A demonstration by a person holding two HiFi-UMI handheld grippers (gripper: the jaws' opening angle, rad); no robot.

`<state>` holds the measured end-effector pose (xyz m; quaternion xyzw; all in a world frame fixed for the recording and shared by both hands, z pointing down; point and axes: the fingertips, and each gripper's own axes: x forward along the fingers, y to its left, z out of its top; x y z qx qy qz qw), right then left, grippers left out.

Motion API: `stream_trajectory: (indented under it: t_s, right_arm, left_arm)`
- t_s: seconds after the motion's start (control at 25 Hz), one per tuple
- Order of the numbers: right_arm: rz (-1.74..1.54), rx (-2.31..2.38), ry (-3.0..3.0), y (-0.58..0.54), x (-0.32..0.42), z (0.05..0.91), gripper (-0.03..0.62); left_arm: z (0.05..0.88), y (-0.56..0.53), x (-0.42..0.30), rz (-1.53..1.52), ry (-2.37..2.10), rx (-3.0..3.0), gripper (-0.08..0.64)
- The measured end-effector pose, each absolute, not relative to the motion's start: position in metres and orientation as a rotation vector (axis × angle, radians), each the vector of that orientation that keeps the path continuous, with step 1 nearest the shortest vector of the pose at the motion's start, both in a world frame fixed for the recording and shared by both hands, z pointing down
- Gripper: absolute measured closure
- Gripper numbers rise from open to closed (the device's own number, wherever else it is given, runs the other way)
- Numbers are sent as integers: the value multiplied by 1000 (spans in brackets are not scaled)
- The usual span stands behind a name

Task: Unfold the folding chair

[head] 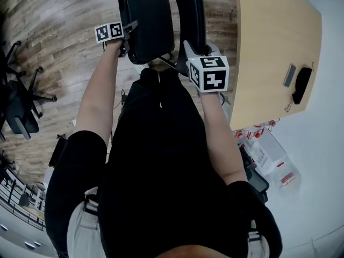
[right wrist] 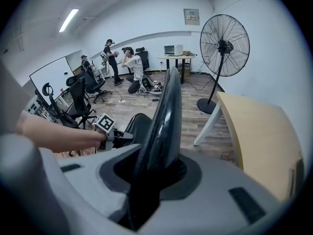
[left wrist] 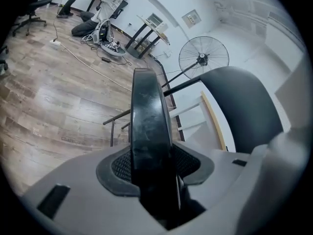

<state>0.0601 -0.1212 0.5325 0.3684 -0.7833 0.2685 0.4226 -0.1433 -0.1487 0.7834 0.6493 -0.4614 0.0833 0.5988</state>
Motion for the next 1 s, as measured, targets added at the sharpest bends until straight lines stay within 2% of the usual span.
stream_trajectory:
  t_s: [1.0]
  right_arm:
    - [901, 835, -1949, -137, 99, 596, 509]
  left_arm:
    - [879, -118, -224, -54, -825, 1561, 353]
